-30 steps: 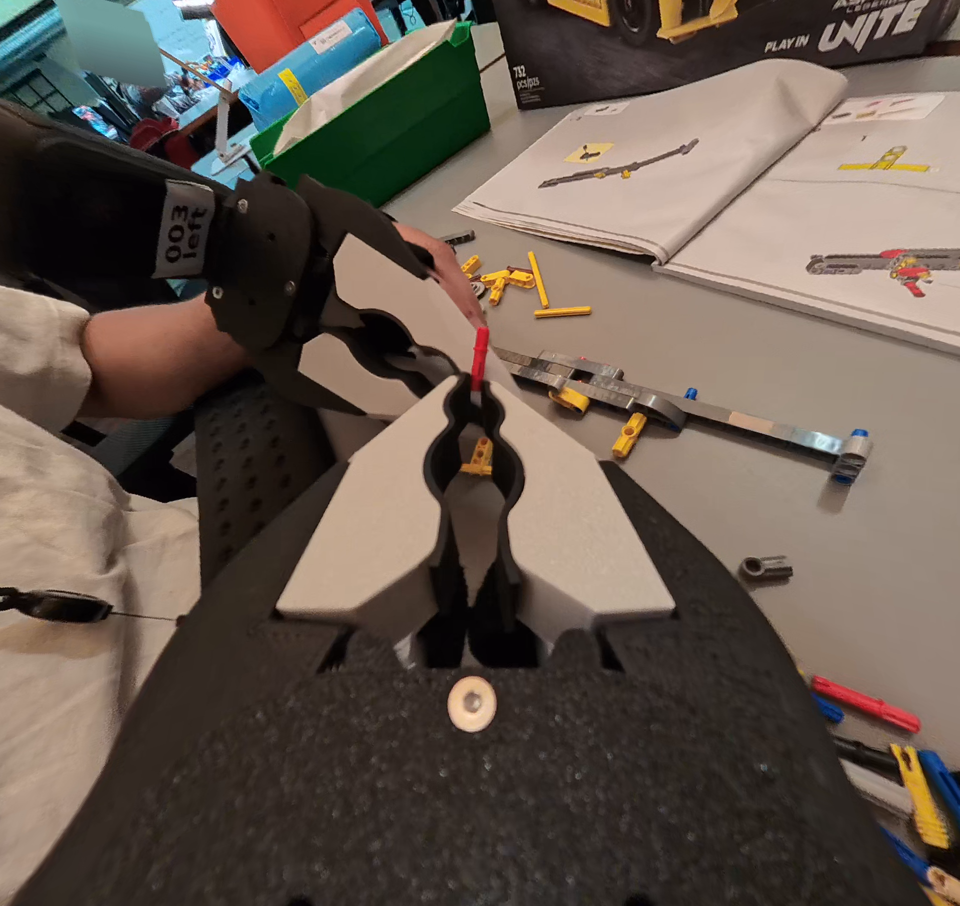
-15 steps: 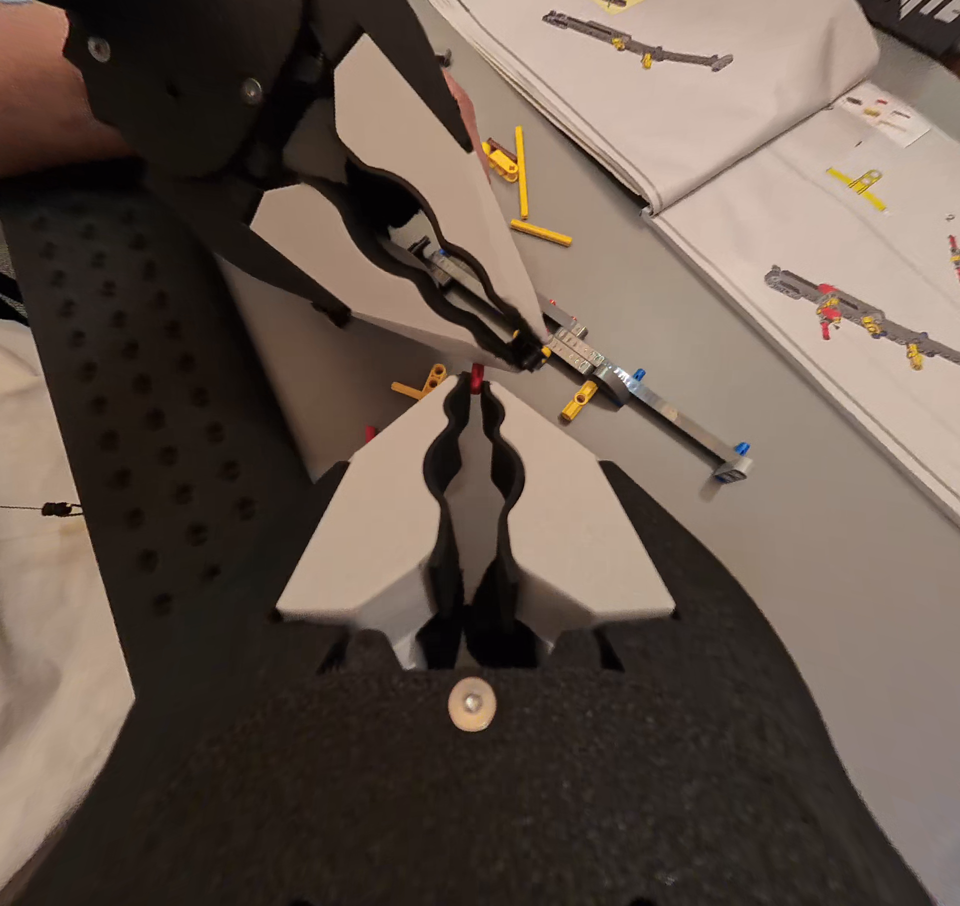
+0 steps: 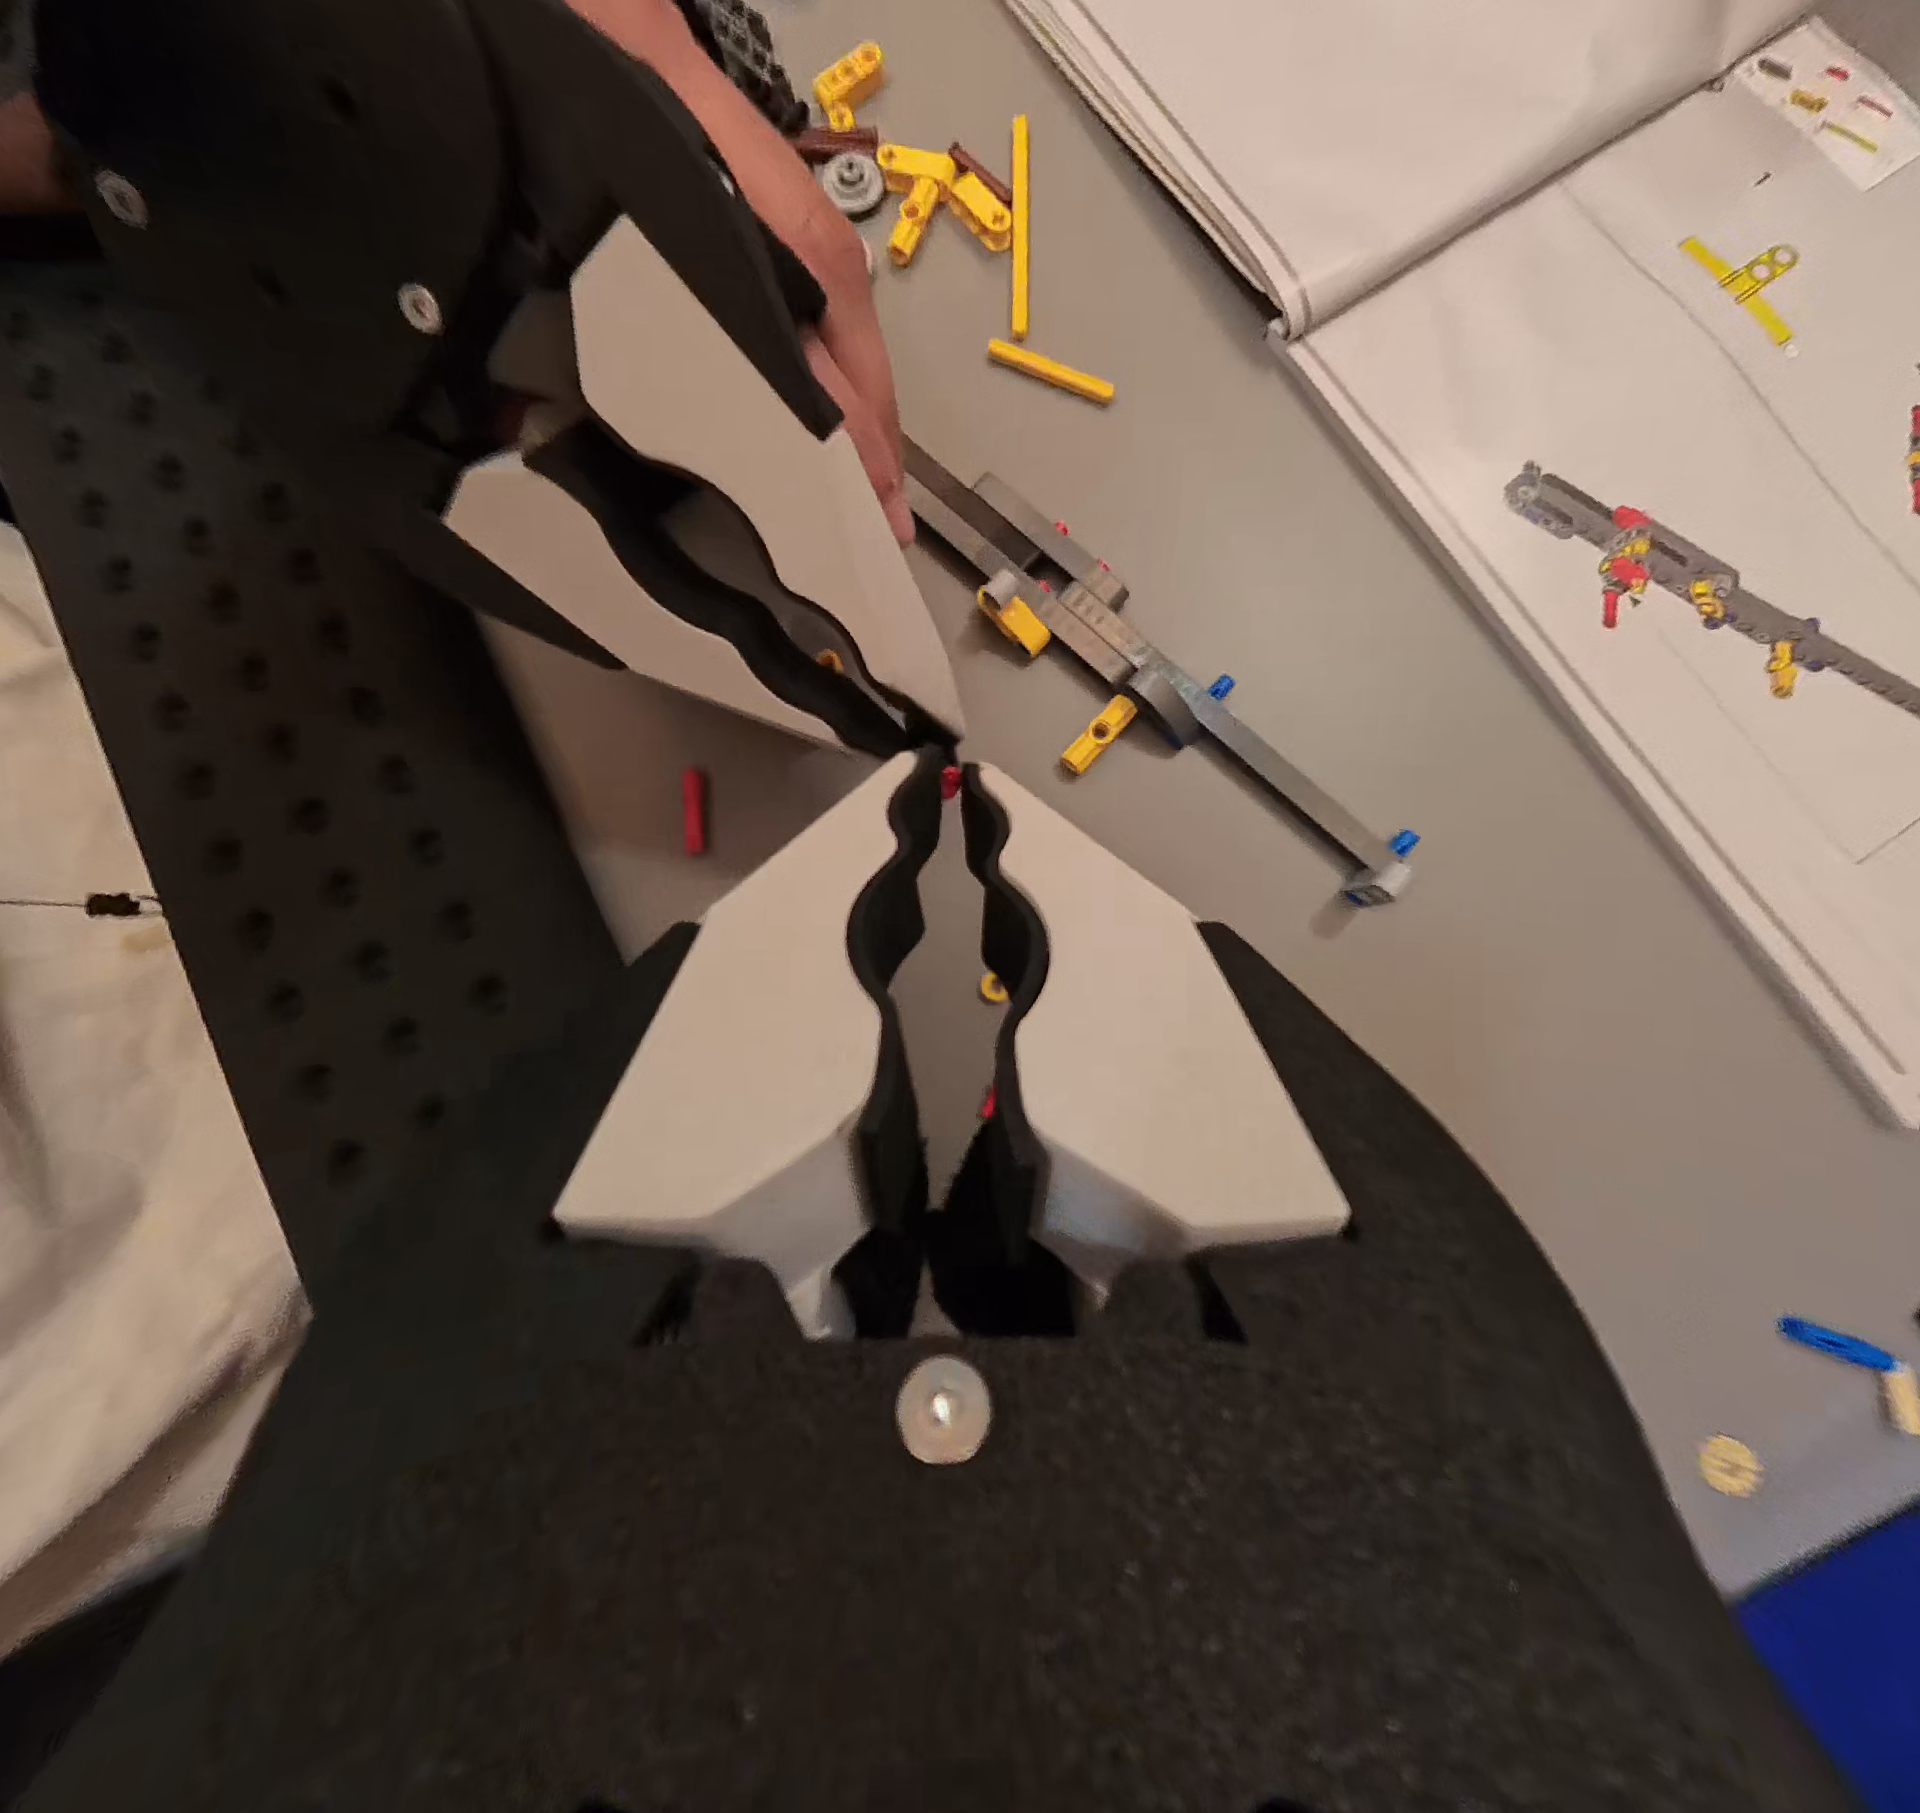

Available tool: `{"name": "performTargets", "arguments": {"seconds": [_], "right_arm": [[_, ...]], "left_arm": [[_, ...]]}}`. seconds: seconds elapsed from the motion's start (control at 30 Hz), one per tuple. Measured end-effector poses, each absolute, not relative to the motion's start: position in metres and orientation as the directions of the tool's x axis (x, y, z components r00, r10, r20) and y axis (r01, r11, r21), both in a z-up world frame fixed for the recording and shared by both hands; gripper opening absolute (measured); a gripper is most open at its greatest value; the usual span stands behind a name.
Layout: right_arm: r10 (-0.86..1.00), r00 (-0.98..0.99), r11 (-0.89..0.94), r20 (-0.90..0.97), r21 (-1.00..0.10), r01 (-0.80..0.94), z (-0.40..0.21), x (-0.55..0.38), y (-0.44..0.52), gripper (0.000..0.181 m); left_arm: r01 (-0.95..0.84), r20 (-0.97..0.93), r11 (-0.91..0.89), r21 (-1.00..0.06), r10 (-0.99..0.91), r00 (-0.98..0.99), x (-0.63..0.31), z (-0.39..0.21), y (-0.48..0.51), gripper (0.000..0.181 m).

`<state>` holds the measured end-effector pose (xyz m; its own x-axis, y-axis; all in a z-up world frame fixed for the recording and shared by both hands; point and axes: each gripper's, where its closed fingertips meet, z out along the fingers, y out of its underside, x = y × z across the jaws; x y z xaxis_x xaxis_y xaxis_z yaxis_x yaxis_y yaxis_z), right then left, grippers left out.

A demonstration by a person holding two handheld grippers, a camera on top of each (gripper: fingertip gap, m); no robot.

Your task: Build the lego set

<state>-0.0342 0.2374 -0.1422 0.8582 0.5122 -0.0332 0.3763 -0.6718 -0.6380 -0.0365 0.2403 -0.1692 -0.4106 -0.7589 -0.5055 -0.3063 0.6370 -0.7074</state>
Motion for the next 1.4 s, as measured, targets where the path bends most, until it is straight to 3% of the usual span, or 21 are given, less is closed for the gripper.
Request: {"name": "performTargets", "arguments": {"seconds": [0.3,0.5,1.4], "right_arm": [[0.471,0.878,-0.763,0.082,-0.461,0.453,-0.167,0.038,0.245,0.003],[0.444,0.896,-0.825,0.017,-0.383,0.416,-0.184,0.067,0.246,0.003],[0.445,0.894,-0.833,0.040,-0.349,0.430,-0.203,0.076,0.239,0.006]], "left_arm": [[-0.393,-0.444,0.493,-0.777,-0.870,-0.213,-0.036,-0.152,0.305,0.006],[-0.407,-0.430,0.462,-0.788,-0.886,-0.174,-0.036,-0.152,0.319,0.006],[-0.415,-0.453,0.507,-0.755,-0.862,-0.229,-0.036,-0.159,0.308,0.006]]}}
